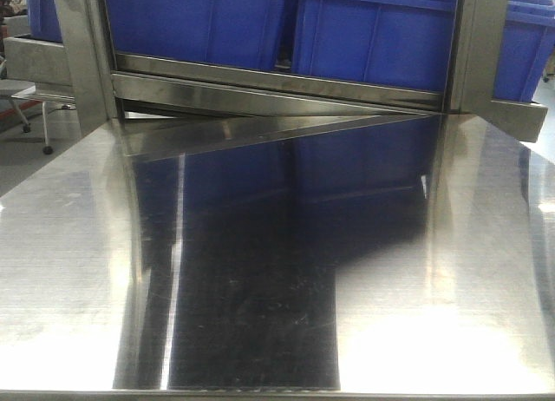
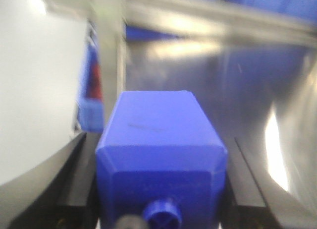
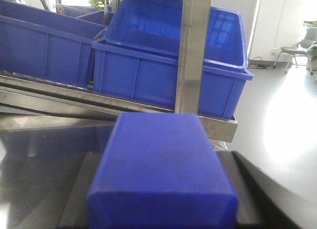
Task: Pick and sort blue part to right shelf
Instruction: 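Lift the blue block off the table with the left gripper, then drive the base away from the table holding both blocks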
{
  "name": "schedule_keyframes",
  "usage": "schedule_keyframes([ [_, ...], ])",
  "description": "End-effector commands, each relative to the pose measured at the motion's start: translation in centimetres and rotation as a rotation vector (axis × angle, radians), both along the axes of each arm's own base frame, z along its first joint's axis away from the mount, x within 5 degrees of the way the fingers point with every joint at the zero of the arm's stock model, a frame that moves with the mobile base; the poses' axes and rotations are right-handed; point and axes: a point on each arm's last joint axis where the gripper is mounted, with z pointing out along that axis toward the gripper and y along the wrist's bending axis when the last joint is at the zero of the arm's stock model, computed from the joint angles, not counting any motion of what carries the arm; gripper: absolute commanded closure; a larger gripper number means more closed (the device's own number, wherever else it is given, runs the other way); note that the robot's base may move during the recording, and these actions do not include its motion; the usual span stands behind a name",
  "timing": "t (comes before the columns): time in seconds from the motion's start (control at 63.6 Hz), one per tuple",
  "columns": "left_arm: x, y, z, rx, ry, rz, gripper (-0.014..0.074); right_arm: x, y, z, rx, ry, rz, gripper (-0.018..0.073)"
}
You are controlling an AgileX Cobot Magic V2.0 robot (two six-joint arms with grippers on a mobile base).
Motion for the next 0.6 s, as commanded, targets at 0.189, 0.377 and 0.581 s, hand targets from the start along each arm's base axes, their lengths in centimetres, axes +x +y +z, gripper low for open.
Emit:
schedule_keyframes([
  [0.189, -4.8, 0.7, 2.0, -0.017, -0.281, 0.041, 0.0191, -0.2, -0.1, 1.7, -0.013, -0.115, -0.011, 0.0129],
  [0.377, -6.8, 0.8, 1.3, -0.023, -0.354, 0.042, 0.0191, -0.2, -0.1, 1.7, -0.013, -0.115, -0.011, 0.0129],
  [0.581, -6.8, 0.8, 0.8, -0.022, -0.349, 0.042, 0.0191, -0.2, -0.1, 1.7, -0.013, -0.115, -0.011, 0.0129],
])
